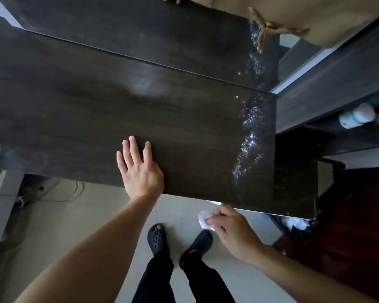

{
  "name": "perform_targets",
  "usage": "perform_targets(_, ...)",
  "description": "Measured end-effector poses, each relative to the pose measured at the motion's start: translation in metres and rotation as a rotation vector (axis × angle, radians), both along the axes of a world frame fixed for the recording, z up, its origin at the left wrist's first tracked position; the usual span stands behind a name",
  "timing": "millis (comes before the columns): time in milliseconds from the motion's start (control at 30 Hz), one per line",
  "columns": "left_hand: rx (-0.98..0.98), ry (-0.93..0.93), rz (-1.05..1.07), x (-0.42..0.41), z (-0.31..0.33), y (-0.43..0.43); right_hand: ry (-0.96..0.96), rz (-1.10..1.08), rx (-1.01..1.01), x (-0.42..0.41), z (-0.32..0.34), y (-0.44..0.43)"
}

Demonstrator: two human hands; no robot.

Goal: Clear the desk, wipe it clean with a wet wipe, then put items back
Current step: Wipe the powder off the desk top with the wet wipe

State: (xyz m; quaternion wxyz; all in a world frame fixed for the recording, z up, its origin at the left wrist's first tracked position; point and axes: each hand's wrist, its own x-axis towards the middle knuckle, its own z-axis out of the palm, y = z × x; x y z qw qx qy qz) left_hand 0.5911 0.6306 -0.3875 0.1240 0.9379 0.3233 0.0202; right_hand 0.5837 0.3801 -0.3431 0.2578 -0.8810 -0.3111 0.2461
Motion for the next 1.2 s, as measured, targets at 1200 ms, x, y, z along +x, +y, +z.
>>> perform_targets(1200,0.066,-0.107,0.120,0.025,0.003,-0.072,-0.411,-0.237,0.037,0.319,0.000,0.057)
